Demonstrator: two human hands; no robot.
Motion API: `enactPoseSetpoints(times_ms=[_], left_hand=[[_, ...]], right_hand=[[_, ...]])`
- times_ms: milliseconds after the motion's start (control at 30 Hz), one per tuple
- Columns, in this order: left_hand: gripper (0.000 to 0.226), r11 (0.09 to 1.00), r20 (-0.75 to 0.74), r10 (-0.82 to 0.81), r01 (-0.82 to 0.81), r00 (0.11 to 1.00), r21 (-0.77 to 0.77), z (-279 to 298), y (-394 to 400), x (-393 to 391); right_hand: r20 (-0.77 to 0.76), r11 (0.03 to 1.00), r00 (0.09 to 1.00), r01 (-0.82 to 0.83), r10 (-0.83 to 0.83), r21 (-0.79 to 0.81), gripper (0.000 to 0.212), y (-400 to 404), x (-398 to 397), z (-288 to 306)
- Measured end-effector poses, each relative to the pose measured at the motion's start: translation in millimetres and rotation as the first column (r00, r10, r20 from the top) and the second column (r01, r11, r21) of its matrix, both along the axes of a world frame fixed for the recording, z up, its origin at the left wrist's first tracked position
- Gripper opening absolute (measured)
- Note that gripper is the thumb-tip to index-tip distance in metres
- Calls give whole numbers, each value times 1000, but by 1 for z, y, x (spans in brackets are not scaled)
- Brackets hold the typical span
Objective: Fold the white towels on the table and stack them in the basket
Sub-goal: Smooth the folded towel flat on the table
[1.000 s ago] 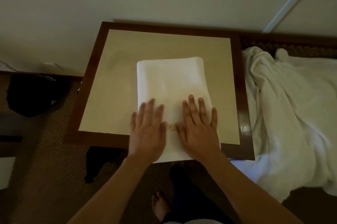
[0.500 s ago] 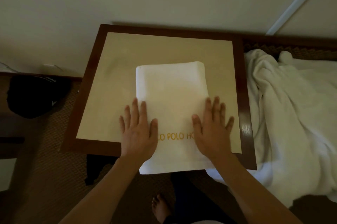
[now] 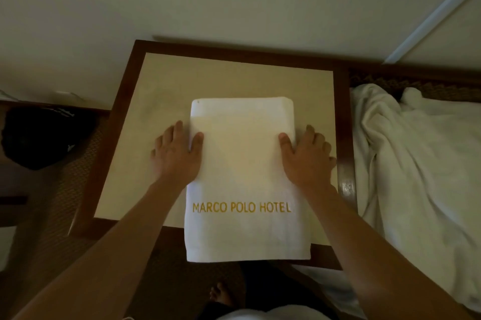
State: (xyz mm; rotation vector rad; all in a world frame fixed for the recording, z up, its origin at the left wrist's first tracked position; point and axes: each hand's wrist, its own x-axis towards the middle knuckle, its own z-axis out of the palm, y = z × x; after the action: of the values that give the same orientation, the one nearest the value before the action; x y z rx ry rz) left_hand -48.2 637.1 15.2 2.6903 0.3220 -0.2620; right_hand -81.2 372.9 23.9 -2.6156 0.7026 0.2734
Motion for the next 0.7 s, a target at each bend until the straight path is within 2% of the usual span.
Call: enactPoseSetpoints(times_ms=[67, 133, 267, 333, 467, 600, 633, 700], left_hand=[[67, 991, -52, 16, -23, 999, -133, 3, 7, -24], [70, 965, -183, 49, -94, 982, -244, 5, 3, -53], [54, 914, -260, 176, -256, 949, -316, 10, -8, -69], [52, 881, -282, 225, -318, 933, -350, 13, -8, -63], [49, 866, -309, 219, -330, 925, -375, 17, -5, -52], [50, 849, -314, 176, -305, 933, -432, 22, 0, -47], [50, 844, -314, 168, -301, 935, -444, 22, 3, -46], [51, 848, -316, 101, -248, 943, -469, 24, 7, -43]], right_hand=[[-45, 991, 999, 6, 0, 130, 79, -3, -21, 2], [-130, 944, 991, 76, -35, 321, 82, 0, -41, 4], [-203, 884, 972, 195, -117, 425, 73, 3, -41, 5], [-223, 825, 962, 252, -158, 506, 61, 1, -36, 3], [-222, 706, 957, 288, -187, 647, 39, 5, -37, 7], [-166, 689, 958, 284, -235, 666, 19, 18, -46, 12], [-191, 652, 947, 318, -260, 689, 18, 21, -47, 11], [-256, 514, 895, 423, -364, 746, 23, 26, -59, 14]])
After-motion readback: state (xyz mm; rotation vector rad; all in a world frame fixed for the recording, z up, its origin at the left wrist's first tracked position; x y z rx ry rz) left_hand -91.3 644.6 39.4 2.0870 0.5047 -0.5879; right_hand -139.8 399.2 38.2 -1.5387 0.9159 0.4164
